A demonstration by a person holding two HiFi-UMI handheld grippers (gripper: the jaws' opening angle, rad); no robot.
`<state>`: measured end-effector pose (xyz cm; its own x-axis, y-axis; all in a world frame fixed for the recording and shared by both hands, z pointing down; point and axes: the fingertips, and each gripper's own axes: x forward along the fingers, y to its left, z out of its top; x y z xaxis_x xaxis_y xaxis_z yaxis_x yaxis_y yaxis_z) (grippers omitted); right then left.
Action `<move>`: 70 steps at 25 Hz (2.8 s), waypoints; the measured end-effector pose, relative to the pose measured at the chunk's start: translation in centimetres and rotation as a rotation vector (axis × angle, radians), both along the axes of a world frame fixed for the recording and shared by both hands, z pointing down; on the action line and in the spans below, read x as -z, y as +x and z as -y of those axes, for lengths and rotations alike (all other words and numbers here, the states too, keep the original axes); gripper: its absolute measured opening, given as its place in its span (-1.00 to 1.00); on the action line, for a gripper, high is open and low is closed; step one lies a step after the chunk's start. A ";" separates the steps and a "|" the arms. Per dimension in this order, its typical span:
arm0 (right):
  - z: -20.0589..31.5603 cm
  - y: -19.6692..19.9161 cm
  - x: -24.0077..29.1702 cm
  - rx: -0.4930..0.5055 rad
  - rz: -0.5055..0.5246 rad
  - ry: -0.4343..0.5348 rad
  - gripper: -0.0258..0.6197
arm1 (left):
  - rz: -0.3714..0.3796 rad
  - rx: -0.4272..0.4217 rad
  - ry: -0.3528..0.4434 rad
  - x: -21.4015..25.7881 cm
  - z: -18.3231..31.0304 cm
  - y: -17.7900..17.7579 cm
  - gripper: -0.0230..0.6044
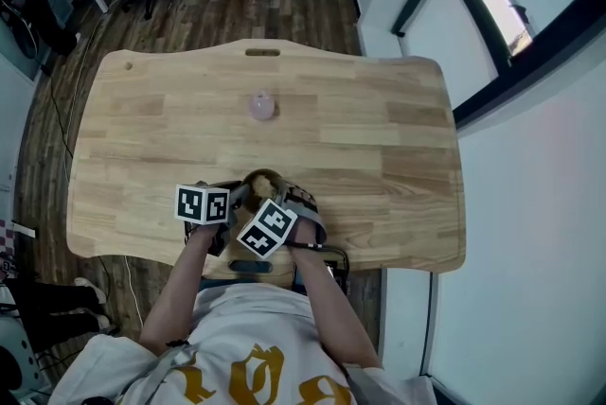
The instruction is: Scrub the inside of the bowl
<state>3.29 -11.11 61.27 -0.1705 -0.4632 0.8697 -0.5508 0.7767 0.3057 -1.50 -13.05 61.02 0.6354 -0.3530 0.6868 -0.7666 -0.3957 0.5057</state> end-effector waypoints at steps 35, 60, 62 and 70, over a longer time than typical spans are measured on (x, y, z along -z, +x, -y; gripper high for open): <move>-3.1 -1.0 -0.8 0.110 0.097 -0.241 -0.39 | -0.010 0.025 0.001 -0.6 0.4 -0.5 -0.75; 0.1 0.6 0.5 -0.144 0.097 -0.099 -0.39 | -0.056 0.018 0.003 0.4 0.2 -0.1 -0.75; 0.1 0.5 0.5 -0.128 0.095 -0.094 -0.39 | -0.060 0.020 0.001 0.5 0.2 -0.1 -0.75; -0.3 -0.4 0.3 -0.063 0.111 -0.101 -0.38 | -0.055 0.015 -0.008 0.1 0.0 0.0 -0.75</move>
